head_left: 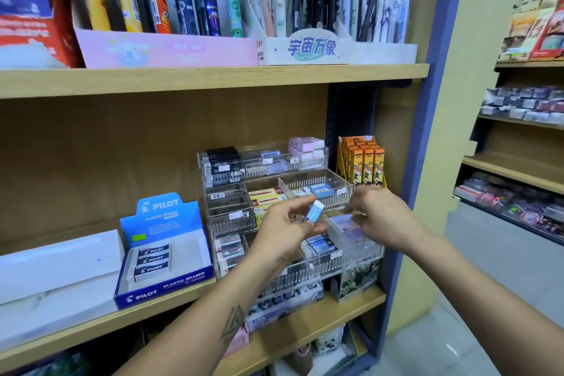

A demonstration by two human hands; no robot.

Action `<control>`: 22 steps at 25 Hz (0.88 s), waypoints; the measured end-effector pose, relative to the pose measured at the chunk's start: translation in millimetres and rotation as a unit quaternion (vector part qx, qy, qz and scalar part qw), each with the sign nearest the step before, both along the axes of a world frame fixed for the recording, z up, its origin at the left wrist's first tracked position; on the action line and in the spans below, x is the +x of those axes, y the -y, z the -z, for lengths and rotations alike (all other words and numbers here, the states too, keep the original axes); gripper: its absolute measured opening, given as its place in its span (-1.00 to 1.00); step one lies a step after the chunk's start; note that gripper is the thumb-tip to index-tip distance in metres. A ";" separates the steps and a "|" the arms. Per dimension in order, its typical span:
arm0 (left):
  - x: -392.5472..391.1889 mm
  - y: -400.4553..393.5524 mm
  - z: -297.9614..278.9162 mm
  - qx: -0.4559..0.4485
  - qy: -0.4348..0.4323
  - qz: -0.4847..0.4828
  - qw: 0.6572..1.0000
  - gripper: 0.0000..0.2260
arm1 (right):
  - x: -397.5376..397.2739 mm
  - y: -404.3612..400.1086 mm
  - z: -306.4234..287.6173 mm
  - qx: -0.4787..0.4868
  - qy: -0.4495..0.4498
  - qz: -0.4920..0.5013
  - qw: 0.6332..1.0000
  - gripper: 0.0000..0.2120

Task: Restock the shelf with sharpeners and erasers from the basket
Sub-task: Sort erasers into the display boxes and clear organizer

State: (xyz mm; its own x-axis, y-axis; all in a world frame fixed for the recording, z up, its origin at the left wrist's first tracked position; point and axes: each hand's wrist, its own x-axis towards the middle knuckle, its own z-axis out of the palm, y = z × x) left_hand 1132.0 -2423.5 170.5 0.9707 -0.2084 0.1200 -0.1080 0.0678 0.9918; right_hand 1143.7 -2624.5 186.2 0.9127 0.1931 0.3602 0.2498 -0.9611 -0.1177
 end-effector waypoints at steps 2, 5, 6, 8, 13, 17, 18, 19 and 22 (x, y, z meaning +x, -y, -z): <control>-2.2 -0.5 -4.6 -0.006 0.012 -0.016 1.000 -0.57 | -10.3 -18.7 -11.6 0.179 -0.016 -0.053 0.982 -0.75; -3.3 -5.3 -13.3 -0.036 0.022 -0.065 0.997 -0.67 | -16.0 -51.0 -14.6 0.472 -0.088 -0.062 0.875 -0.78; -4.4 -9.7 -15.0 -0.019 0.039 -0.083 0.996 -0.71 | -15.0 -58.0 -12.2 0.519 -0.085 -0.052 0.849 -0.79; -7.7 -21.5 -16.0 0.042 0.081 -0.101 0.991 -0.77 | -16.2 -71.9 -12.4 0.577 -0.096 -0.056 0.809 -0.75; -17.3 -66.9 -15.9 0.088 0.057 -0.054 0.993 -0.67 | -20.7 -102.0 -15.8 0.541 -0.159 -0.097 0.820 -0.60; -28.2 -114.5 -1.2 0.388 0.251 -0.061 0.884 -0.72 | -17.8 -103.5 -18.7 0.245 -0.173 -0.192 0.935 -0.67; -31.7 -120.5 2.6 0.437 0.297 -0.056 0.847 -0.74 | -16.6 -104.2 -20.3 0.151 -0.183 -0.205 0.950 -0.69; -34.2 -127.0 7.4 0.462 0.321 -0.048 0.825 -0.76 | -16.0 -107.8 -21.5 0.078 -0.197 -0.213 0.954 -0.71; -35.9 -135.5 11.6 0.467 0.314 -0.039 0.826 -0.85 | -12.1 -118.1 -25.4 -0.029 -0.241 -0.223 0.944 -0.75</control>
State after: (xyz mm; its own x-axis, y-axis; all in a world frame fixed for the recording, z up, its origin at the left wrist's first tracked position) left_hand 1096.1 -2288.0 158.9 0.7933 -0.4346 0.4264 -0.5885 -0.7269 0.3539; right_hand 1131.6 -2506.4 211.6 0.7917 0.6028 -0.0993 0.5615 -0.7820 -0.2704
